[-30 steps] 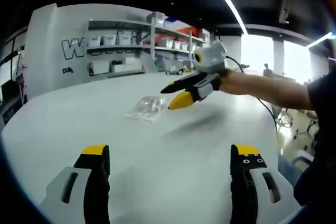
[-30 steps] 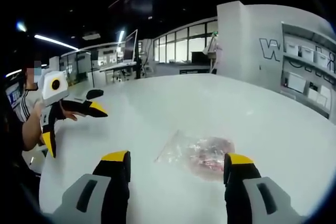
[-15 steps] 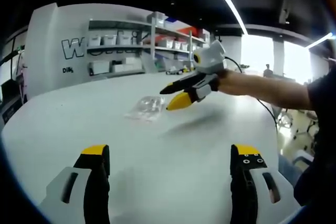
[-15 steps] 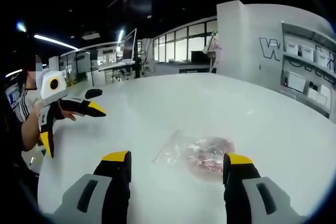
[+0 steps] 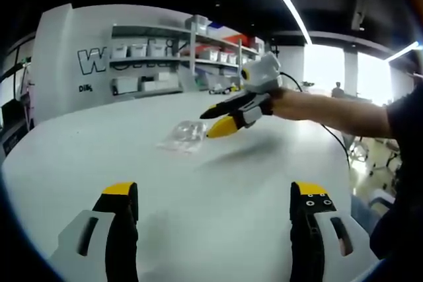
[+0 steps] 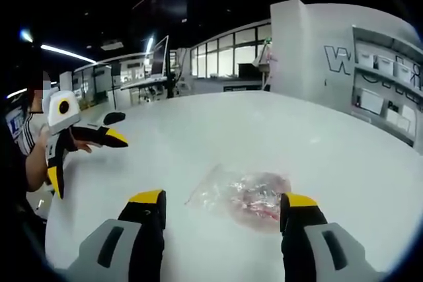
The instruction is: Open the resealable bag by pulling the two sides of the seal apart until the entire bag opening is separated and visibly accessible.
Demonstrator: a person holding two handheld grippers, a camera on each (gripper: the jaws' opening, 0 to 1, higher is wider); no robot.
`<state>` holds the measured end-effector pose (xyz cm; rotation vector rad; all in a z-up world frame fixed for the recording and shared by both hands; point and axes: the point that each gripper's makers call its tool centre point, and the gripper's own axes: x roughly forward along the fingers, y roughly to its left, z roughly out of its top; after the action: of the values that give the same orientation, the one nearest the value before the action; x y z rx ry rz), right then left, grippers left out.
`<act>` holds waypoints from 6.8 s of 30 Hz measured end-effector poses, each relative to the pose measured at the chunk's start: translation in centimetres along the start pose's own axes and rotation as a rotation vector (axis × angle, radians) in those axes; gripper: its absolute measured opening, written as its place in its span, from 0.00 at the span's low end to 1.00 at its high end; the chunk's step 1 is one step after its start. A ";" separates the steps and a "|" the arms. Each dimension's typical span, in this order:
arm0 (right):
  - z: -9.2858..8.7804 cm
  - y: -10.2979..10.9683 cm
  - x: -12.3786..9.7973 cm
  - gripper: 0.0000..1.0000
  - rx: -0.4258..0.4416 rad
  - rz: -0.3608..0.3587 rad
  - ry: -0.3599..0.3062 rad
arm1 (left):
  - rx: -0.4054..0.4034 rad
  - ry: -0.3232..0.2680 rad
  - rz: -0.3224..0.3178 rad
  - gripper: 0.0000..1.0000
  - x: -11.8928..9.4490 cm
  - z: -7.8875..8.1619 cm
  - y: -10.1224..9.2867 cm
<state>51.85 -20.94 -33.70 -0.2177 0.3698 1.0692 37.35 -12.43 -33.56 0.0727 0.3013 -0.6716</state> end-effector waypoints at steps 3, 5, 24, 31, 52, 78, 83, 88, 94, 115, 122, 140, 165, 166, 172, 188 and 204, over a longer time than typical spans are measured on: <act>-0.2 0.1 -0.1 0.70 0.002 -0.001 0.002 | 0.003 0.005 0.000 0.94 0.0 -0.1 -0.1; -0.3 -0.2 -0.1 0.70 0.003 -0.005 0.004 | 0.002 0.004 0.000 0.94 0.0 -0.1 -0.1; -0.6 -0.6 0.4 0.70 0.038 -0.015 0.009 | 0.002 0.004 0.002 0.94 0.0 -0.1 0.2; -0.9 -0.5 0.6 0.70 0.040 -0.017 0.018 | -0.001 0.005 0.004 0.94 0.1 -0.2 0.2; -0.7 -1.6 1.8 0.67 0.052 -0.023 0.026 | -0.004 0.006 0.002 0.94 0.3 -0.5 0.3; -1.6 1.6 1.0 0.65 0.026 0.037 0.071 | -0.010 0.000 0.002 0.94 0.2 -0.4 0.3; -0.6 1.0 1.0 0.65 -0.002 0.022 0.048 | -0.011 -0.003 -0.001 0.94 0.3 -0.4 0.2; -0.4 0.2 1.7 0.64 -0.004 0.012 0.047 | -0.008 0.000 -0.001 0.94 0.2 -0.4 0.2; -0.8 0.0 2.1 0.64 0.008 0.010 0.048 | -0.008 -0.001 0.003 0.94 0.1 -0.4 0.4; -0.4 -0.3 2.5 0.64 0.003 0.004 0.041 | -0.012 0.003 0.001 0.94 0.5 -0.6 0.6; -0.4 -0.8 2.8 0.63 0.000 -0.002 0.040 | -0.010 0.005 0.000 0.93 0.7 -0.7 0.7; 0.3 -0.8 3.3 0.61 -0.049 -0.005 0.019 | -0.011 0.006 -0.004 0.93 1.0 -0.9 0.8; -0.1 -0.6 4.4 0.50 -0.147 0.014 0.057 | -0.018 0.006 -0.003 0.93 1.0 -1.0 1.0; -0.1 -0.6 4.4 0.49 -0.150 0.015 0.060 | -0.017 0.007 -0.002 0.93 1.0 -1.0 1.1; -0.2 -0.5 4.4 0.40 -0.186 0.015 0.077 | -0.018 0.002 -0.002 0.93 0.9 -0.9 1.2; 0.3 0.3 4.2 0.24 -0.260 0.044 0.078 | -0.016 0.004 0.002 0.93 0.8 -1.0 1.2; 0.8 2.4 4.3 0.32 -0.328 0.097 0.044 | -0.017 0.005 0.002 0.92 0.9 -1.0 1.3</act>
<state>51.75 -16.06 -34.69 -0.5208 0.2443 1.2196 38.59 -11.82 -34.79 0.0585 0.3114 -0.6667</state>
